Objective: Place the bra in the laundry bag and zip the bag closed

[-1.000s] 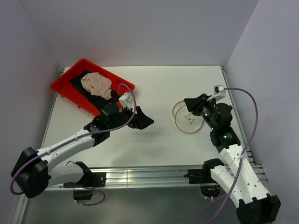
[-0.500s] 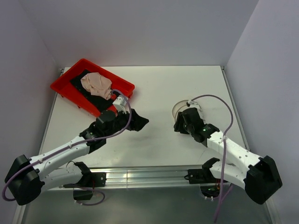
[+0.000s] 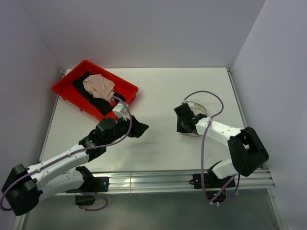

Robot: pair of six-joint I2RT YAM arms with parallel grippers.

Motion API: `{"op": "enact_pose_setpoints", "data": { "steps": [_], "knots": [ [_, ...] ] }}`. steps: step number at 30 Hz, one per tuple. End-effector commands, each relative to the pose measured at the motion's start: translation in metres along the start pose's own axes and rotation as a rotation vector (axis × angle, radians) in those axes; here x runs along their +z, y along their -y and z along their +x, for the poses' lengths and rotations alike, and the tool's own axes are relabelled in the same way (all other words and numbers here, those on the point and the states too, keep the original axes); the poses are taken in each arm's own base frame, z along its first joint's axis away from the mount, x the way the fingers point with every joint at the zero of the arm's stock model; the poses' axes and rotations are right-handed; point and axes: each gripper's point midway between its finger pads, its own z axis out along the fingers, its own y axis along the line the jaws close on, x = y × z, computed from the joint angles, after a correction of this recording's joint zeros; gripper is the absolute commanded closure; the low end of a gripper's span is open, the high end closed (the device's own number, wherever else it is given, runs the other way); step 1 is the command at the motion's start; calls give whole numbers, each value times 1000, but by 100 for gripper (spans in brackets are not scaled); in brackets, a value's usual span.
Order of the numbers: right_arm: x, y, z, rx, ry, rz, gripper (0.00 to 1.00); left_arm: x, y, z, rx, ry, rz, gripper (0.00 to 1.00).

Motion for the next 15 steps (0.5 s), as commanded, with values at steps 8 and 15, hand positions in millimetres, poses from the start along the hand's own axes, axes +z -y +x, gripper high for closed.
{"op": "enact_pose_setpoints", "data": {
  "steps": [8, 15],
  "knots": [
    [18, -6, -10, -23, -28, 61, 91, 10, 1, -4, 21, 20, 2, 34],
    [-7, -11, -21, -16, 68, -29, 100, 40, 1, -19, 26, 41, -35, 32]
  ]
}}
